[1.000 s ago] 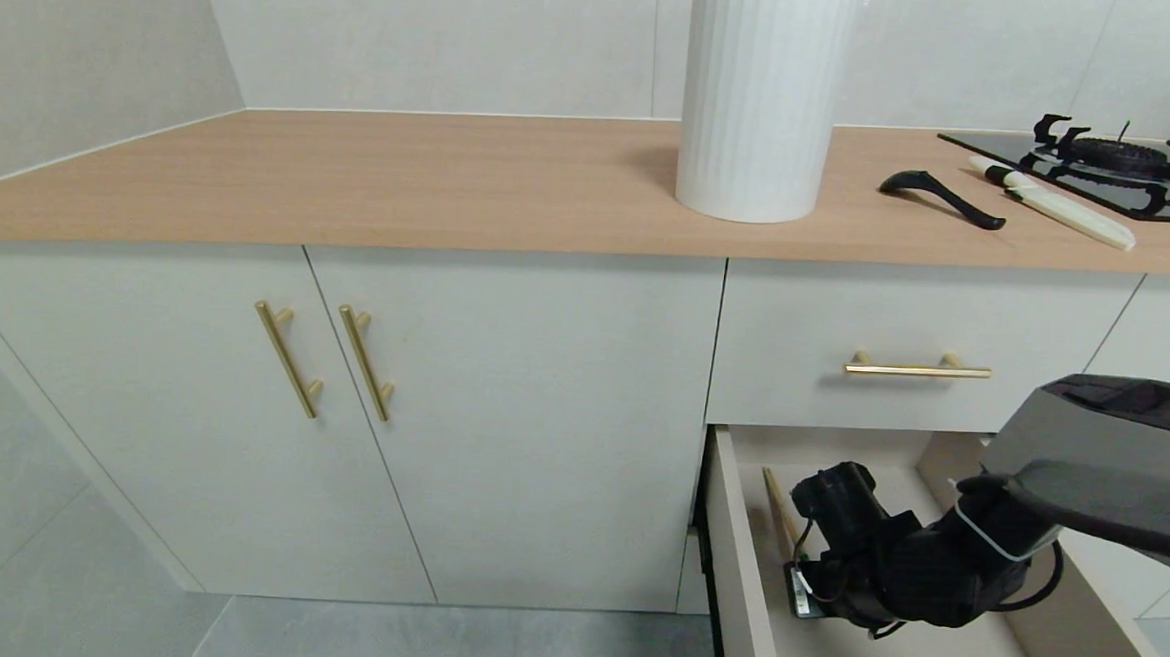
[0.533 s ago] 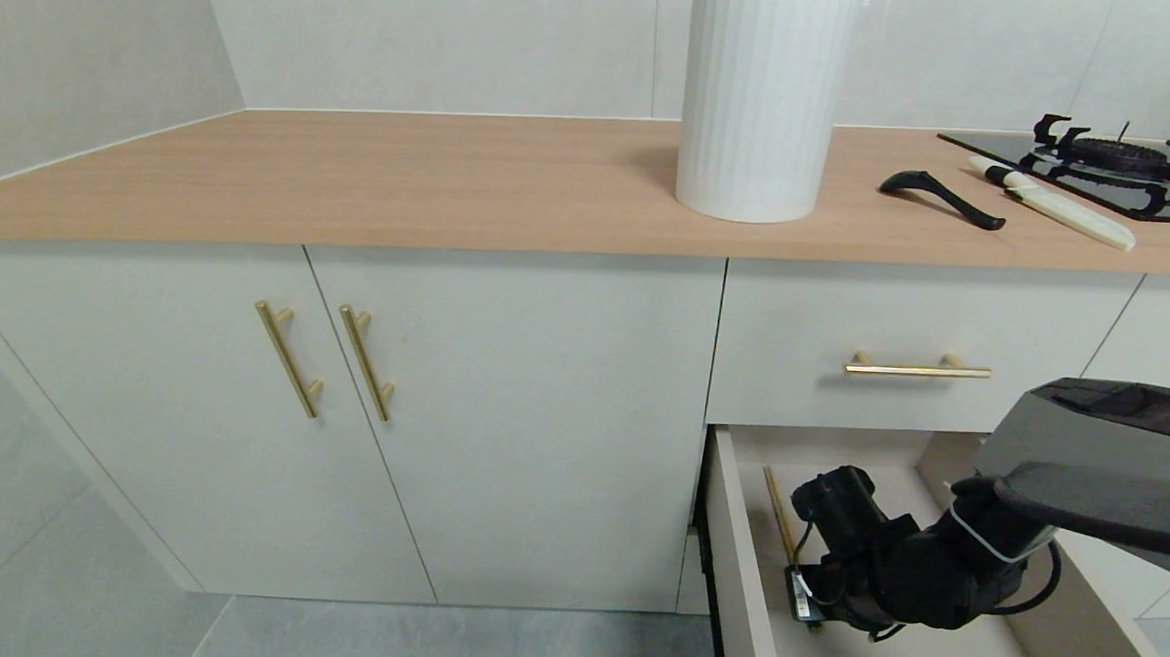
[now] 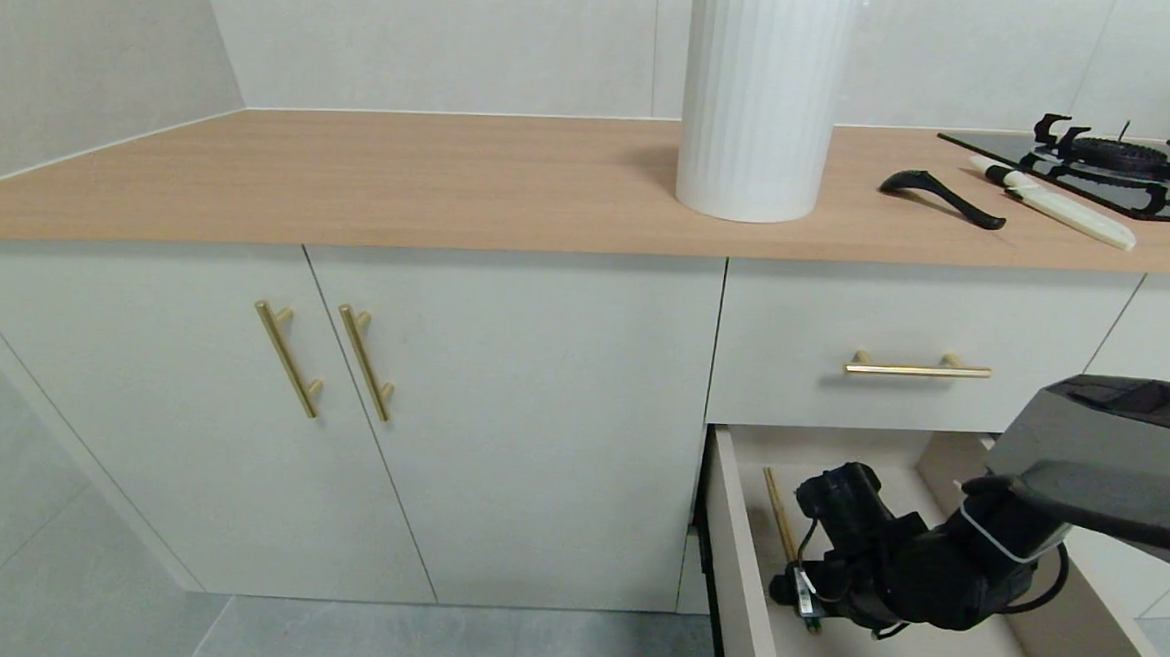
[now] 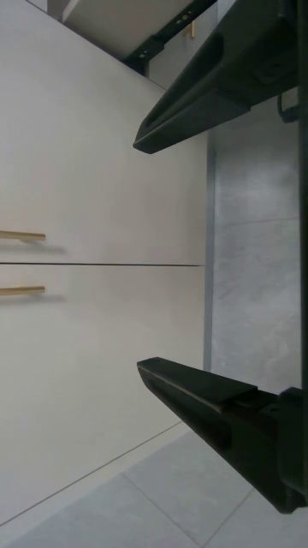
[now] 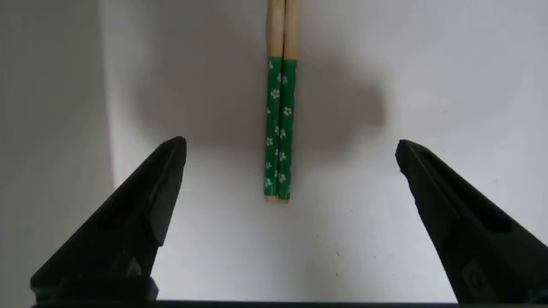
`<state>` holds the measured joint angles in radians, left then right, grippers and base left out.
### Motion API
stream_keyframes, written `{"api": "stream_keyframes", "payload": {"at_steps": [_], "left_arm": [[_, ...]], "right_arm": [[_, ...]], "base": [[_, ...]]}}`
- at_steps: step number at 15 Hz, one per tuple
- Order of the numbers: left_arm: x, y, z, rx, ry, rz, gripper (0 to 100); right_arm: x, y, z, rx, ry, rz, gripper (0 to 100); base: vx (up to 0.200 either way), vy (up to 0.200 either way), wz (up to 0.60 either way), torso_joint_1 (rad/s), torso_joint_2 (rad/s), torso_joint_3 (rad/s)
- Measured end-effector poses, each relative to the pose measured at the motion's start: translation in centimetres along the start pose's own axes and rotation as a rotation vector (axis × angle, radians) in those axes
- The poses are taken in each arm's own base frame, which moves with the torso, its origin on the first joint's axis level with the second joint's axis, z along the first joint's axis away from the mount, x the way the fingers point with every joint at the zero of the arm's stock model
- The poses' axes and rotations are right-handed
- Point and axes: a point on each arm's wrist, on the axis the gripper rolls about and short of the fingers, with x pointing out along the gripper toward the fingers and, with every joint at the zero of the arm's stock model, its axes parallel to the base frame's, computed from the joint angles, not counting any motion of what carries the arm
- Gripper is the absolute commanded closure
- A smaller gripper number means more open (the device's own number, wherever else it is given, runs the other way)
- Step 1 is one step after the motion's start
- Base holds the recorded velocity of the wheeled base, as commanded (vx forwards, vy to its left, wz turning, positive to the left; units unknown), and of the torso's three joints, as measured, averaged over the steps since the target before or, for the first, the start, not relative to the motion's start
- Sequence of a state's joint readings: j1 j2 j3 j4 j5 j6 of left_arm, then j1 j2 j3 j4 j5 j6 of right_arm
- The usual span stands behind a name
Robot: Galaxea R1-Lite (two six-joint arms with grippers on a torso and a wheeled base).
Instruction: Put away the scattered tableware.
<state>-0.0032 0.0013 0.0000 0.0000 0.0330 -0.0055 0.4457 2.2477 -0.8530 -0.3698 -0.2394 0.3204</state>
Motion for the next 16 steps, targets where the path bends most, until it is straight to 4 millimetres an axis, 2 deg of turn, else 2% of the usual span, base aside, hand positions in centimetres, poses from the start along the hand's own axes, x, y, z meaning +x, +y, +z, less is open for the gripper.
{"api": "stream_keyframes", "payload": {"at_steps": [3, 5, 8, 9, 12, 14, 16], "left_arm": [[0.0, 0.0, 0.0, 0.000, 0.000, 0.000, 0], [0.0, 0.0, 0.0, 0.000, 0.000, 0.000, 0], [0.0, 0.0, 0.0, 0.000, 0.000, 0.000, 0], [0.0, 0.0, 0.0, 0.000, 0.000, 0.000, 0], [0.0, 0.0, 0.0, 0.000, 0.000, 0.000, 0], [0.0, 0.0, 0.0, 0.000, 0.000, 0.000, 0], [0.0, 0.0, 0.0, 0.000, 0.000, 0.000, 0]], "right_arm": [[-2.4, -0.9, 1.0, 0.013, -0.037, 0.014, 0], [-6.0, -2.9, 2.8, 0.040, -0.070, 0.046, 0], [-13.4, -6.9, 4.4, 0.090, 0.042, 0.109, 0], [-16.5, -8.0, 5.1, 0.110, 0.071, 0.139, 0], [-24.0, -10.2, 6.3, 0.147, -0.068, 0.193, 0], [-26.7, -11.0, 6.1, 0.130, -0.153, 0.197, 0], [-27.9, -11.6, 5.7, 0.086, -0.201, 0.182, 0]], "base": [[0.000, 0.000, 0.00, 0.000, 0.00, 0.000], [0.000, 0.000, 0.00, 0.000, 0.00, 0.000], [0.000, 0.000, 0.00, 0.000, 0.00, 0.000], [0.000, 0.000, 0.00, 0.000, 0.00, 0.000], [0.000, 0.000, 0.00, 0.000, 0.00, 0.000], [0.000, 0.000, 0.00, 0.000, 0.00, 0.000], [0.000, 0.000, 0.00, 0.000, 0.00, 0.000]]}}
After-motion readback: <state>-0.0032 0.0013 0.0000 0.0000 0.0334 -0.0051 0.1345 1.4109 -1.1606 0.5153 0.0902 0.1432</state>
